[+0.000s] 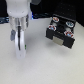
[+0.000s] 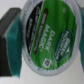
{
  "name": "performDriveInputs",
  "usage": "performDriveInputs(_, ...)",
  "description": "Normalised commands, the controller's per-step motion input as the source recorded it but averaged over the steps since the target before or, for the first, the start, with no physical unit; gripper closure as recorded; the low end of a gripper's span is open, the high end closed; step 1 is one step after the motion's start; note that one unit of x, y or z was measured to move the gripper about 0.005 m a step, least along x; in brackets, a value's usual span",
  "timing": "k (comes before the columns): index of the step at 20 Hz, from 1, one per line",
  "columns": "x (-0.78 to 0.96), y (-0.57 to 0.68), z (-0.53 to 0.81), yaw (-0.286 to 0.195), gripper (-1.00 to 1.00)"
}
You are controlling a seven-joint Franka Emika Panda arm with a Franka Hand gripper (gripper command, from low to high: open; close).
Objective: Open the kcup holder, insert the kcup into the holder, and close the kcup holder
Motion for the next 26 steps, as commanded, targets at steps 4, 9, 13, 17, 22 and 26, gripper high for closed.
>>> performDriveInputs(4, 0.14, 0.46, 0.93, 0.0, 1.0)
performDriveInputs(9, 0.13, 0.59, 0.8, 0.0, 1.0)
performDriveInputs(13, 0.16, 0.74, 0.67, 0.0, 1.0)
performDriveInputs(17, 0.19, 0.77, 0.6, 0.0, 1.0)
performDriveInputs(22, 0.2, 0.79, 0.57, 0.0, 1.0)
performDriveInputs(26, 0.2, 0.8, 0.51, 0.0, 1.0)
